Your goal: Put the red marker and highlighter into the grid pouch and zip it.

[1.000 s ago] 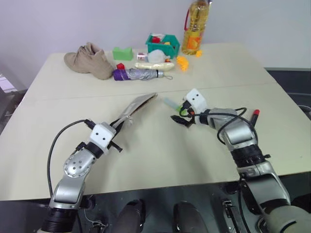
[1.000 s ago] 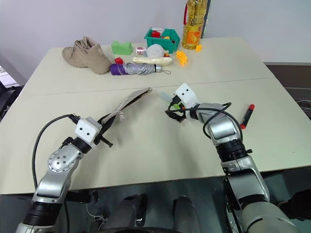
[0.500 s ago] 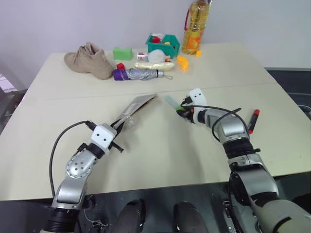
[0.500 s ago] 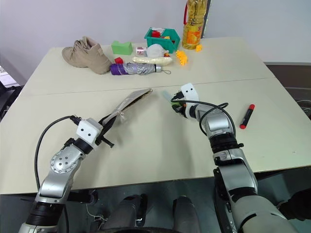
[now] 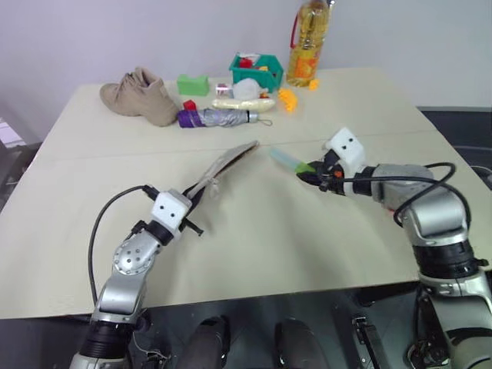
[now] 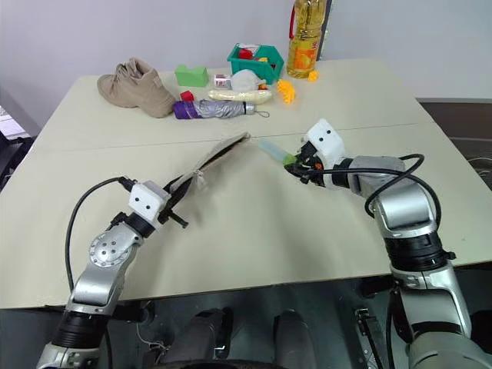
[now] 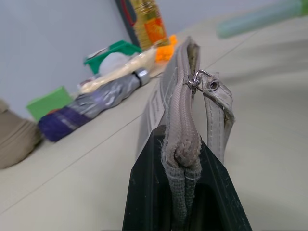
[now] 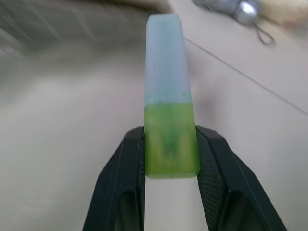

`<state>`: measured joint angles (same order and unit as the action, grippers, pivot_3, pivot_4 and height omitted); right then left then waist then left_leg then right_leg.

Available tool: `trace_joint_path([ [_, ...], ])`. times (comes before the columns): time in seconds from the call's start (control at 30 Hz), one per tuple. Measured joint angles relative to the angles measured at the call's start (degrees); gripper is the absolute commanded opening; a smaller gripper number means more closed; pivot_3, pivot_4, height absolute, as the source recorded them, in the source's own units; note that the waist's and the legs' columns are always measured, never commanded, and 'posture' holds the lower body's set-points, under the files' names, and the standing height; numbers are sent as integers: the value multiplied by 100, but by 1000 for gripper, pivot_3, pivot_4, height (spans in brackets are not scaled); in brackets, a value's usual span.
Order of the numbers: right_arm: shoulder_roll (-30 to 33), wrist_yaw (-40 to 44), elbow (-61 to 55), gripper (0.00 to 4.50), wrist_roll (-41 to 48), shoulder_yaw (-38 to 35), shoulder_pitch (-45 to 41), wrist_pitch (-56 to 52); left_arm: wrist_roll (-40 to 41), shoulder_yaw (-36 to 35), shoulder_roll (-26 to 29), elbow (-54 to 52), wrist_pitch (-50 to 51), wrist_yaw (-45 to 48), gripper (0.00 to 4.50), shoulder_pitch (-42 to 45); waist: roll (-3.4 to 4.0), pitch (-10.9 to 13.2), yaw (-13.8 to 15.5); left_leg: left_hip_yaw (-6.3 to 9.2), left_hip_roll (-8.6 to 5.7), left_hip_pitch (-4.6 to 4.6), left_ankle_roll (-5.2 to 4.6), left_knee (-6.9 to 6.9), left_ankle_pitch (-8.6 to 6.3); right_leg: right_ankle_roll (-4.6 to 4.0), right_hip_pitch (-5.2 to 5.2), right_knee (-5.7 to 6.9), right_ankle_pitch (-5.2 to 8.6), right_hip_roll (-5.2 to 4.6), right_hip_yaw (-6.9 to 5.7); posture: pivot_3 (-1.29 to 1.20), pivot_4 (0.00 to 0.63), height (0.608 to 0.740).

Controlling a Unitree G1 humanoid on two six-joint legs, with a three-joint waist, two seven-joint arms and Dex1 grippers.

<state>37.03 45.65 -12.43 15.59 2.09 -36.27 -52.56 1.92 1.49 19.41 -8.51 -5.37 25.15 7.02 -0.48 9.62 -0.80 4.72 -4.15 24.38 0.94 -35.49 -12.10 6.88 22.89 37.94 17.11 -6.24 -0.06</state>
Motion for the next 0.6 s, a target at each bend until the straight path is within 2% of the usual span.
trace_joint_path([
  [0.6, -101, -263, -131, 878, 325, 299, -31, -270, 4, 17, -92, 20, -3, 171, 0, -27, -2, 1, 26, -1, -5, 2, -2, -8, -1, 0, -4, -1, 0, -6, -2, 0, 150, 739],
])
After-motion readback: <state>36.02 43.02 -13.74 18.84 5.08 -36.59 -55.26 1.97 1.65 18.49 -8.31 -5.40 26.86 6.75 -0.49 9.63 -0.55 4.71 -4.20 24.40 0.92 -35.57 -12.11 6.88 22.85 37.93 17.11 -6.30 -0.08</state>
